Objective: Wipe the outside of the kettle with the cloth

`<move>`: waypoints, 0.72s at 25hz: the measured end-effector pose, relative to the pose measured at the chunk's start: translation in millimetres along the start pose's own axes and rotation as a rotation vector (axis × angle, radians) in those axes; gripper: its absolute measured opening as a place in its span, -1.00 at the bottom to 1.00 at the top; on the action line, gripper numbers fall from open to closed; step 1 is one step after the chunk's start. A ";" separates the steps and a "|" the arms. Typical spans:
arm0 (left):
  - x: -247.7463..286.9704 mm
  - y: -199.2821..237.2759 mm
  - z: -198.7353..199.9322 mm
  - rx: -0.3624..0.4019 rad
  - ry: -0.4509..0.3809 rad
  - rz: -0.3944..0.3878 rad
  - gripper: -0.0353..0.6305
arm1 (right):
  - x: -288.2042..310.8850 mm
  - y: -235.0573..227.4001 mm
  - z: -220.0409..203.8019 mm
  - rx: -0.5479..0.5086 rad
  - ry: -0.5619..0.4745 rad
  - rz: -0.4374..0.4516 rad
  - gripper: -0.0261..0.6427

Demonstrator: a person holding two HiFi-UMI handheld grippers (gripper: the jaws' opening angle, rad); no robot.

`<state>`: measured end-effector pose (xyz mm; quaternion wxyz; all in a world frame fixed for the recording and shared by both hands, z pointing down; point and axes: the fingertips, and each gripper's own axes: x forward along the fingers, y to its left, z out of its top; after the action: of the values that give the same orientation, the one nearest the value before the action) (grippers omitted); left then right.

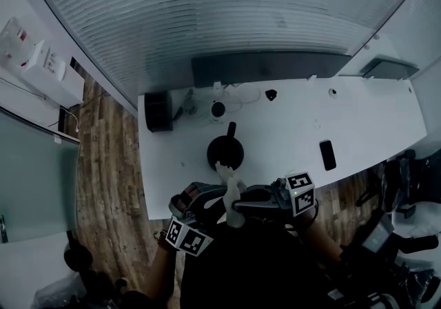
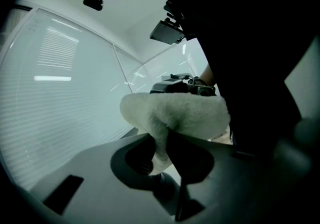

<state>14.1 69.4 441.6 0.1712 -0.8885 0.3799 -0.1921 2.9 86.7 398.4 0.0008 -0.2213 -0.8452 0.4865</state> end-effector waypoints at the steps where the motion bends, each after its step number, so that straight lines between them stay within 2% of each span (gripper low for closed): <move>1: -0.4 0.5 -1.6 -0.020 -0.001 0.004 -0.65 | -1.2 -0.8 0.0 0.002 -0.003 -0.007 -0.83; 5: -8.6 13.2 -7.2 -0.133 -0.018 0.051 -0.66 | -11.1 5.2 5.9 -0.058 -0.034 -0.011 -0.82; 8: -19.1 31.2 -15.9 -0.198 -0.016 0.109 -0.66 | -25.0 9.0 22.9 -0.113 -0.082 -0.023 -0.65; 11: -31.7 51.2 -29.6 -0.235 -0.014 0.169 -0.66 | -42.8 -1.6 35.5 -0.144 -0.122 -0.099 -0.65; 13: -41.3 59.1 -47.2 -0.285 -0.016 0.209 -0.66 | -56.8 -13.7 38.4 -0.149 -0.165 -0.161 -0.65; 14: -45.3 58.8 -60.2 -0.330 0.000 0.222 -0.66 | -64.9 -20.6 38.8 -0.138 -0.197 -0.191 -0.65; 16: -49.2 48.1 -93.2 -0.404 0.090 0.209 -0.66 | -84.4 -35.1 36.9 -0.097 -0.273 -0.253 -0.65; 18: -48.9 34.0 -121.4 -0.379 0.194 0.156 -0.66 | -105.8 -47.9 29.9 -0.060 -0.347 -0.321 -0.65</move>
<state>-95.0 64.2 521.2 -0.0218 -0.8501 0.4914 -0.1879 73.9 1.9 444.7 -0.0735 0.0028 -0.8712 0.4854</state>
